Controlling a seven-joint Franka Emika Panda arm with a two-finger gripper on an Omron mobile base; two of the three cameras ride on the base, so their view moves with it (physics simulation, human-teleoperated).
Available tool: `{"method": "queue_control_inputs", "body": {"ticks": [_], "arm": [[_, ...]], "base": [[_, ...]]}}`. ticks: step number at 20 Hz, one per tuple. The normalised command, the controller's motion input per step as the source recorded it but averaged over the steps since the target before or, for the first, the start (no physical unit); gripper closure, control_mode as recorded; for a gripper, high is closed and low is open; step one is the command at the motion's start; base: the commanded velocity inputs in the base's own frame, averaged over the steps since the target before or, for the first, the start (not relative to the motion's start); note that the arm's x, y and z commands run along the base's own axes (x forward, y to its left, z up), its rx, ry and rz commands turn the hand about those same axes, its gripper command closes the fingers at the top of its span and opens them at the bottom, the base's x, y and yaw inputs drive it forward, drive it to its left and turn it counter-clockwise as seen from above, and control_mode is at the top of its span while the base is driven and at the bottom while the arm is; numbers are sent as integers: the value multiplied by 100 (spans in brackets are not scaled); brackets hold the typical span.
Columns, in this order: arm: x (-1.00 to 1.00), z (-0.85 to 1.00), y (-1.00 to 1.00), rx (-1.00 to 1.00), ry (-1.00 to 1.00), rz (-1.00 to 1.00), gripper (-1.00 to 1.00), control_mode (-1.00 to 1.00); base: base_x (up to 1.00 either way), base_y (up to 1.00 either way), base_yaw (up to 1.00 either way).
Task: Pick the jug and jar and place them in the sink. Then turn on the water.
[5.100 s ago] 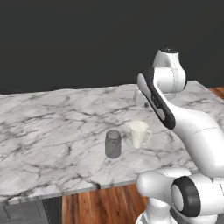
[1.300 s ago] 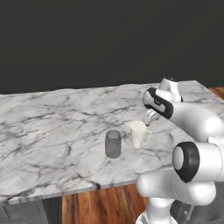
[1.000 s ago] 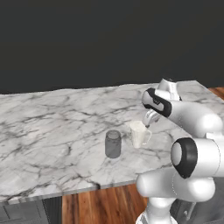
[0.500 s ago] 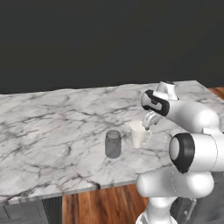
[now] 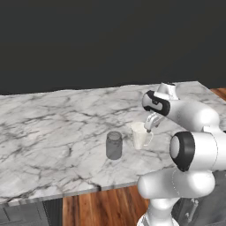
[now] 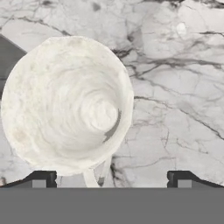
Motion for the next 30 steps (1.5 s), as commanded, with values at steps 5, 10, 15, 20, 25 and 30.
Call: {"method": "queue_control_inputs", "body": {"ticks": [5,10,15,20,25,30], "arm": [[-11,-7,0,0,3,3,-100,-100],[-7,0,0,0,0,3,-100,-100],[-3,0,0,0,0,4,-100,-100],[-17,0,1,0,2,6,-100,-100],[-21,0,1,2,8,6,-100,-100],[-3,0,2,1,4,2,-100,-100]], "base": [[0,0,0],[0,0,0],[0,0,0],[0,0,0],[0,0,0],[0,0,0]]}}
